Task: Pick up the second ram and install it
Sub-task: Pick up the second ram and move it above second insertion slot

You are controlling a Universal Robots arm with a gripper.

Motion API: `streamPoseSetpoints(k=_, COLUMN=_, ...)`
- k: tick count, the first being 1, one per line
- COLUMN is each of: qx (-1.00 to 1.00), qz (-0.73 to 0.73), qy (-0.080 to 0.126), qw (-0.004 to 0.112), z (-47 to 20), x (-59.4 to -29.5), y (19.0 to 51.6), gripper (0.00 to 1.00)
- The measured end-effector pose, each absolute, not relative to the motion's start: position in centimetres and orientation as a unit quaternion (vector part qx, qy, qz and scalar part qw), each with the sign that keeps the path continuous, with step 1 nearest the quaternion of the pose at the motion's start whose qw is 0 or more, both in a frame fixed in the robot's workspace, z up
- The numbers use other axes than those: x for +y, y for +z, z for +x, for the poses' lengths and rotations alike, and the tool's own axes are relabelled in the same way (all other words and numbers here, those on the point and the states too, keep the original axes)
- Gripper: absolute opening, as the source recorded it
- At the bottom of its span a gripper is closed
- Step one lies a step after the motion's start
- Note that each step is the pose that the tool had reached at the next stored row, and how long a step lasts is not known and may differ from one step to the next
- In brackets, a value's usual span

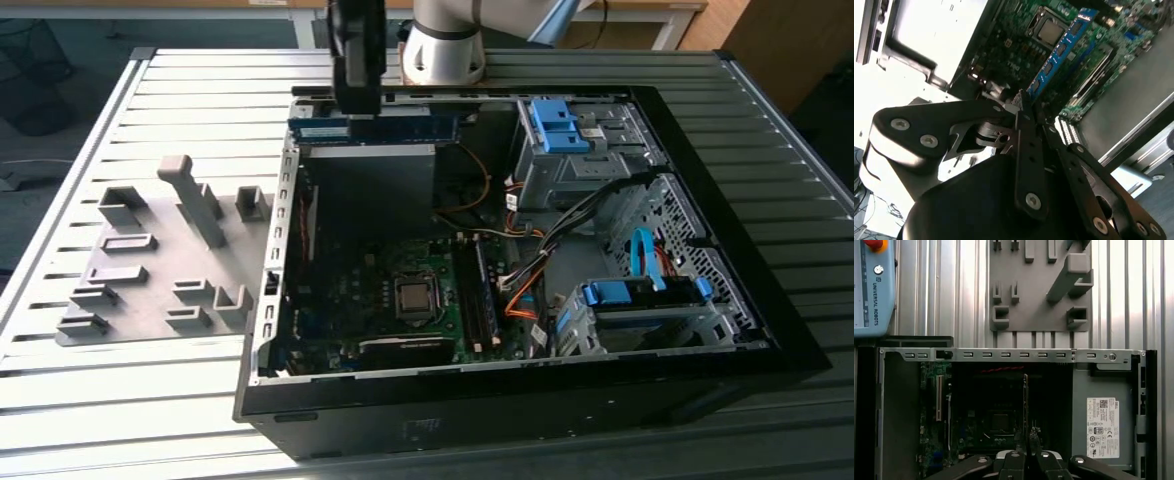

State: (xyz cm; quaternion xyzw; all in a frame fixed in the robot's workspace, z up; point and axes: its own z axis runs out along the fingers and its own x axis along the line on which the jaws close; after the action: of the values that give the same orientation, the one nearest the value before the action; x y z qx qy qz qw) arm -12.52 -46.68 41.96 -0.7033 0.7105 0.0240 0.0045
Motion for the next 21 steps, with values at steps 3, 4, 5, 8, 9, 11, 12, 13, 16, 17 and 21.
streamPoseSetpoints(k=3, qx=0.710, qz=-0.703, qy=0.024, qw=0.004, z=-11.4, x=-46.7, y=42.0, gripper=0.14)
streamPoseSetpoints(k=4, qx=0.711, qz=-0.703, qy=0.024, qw=0.004, z=-11.0, x=-46.7, y=42.0, gripper=0.14)
streamPoseSetpoints(k=5, qx=0.711, qz=-0.703, qy=0.024, qw=0.004, z=-10.6, x=-46.7, y=42.0, gripper=0.14)
streamPoseSetpoints(k=8, qx=0.711, qz=-0.703, qy=0.024, qw=0.004, z=-9.5, x=-46.7, y=42.0, gripper=0.14)
streamPoseSetpoints(k=9, qx=0.711, qz=-0.703, qy=0.024, qw=0.004, z=-9.1, x=-46.7, y=42.0, gripper=0.14)
streamPoseSetpoints(k=11, qx=0.710, qz=-0.703, qy=0.024, qw=0.004, z=-8.5, x=-46.7, y=42.0, gripper=0.14)
streamPoseSetpoints(k=12, qx=0.711, qz=-0.703, qy=0.024, qw=0.004, z=-8.1, x=-46.7, y=42.0, gripper=0.14)
streamPoseSetpoints(k=13, qx=0.711, qz=-0.703, qy=0.024, qw=0.004, z=-7.8, x=-46.7, y=42.0, gripper=0.14)
streamPoseSetpoints(k=16, qx=0.710, qz=-0.703, qy=0.024, qw=0.004, z=-6.8, x=-46.7, y=42.0, gripper=0.14)
streamPoseSetpoints(k=17, qx=0.711, qz=-0.703, qy=0.024, qw=0.004, z=-6.5, x=-46.7, y=42.0, gripper=0.14)
streamPoseSetpoints(k=21, qx=0.710, qz=-0.703, qy=0.024, qw=0.004, z=-5.2, x=-46.7, y=42.0, gripper=0.14)
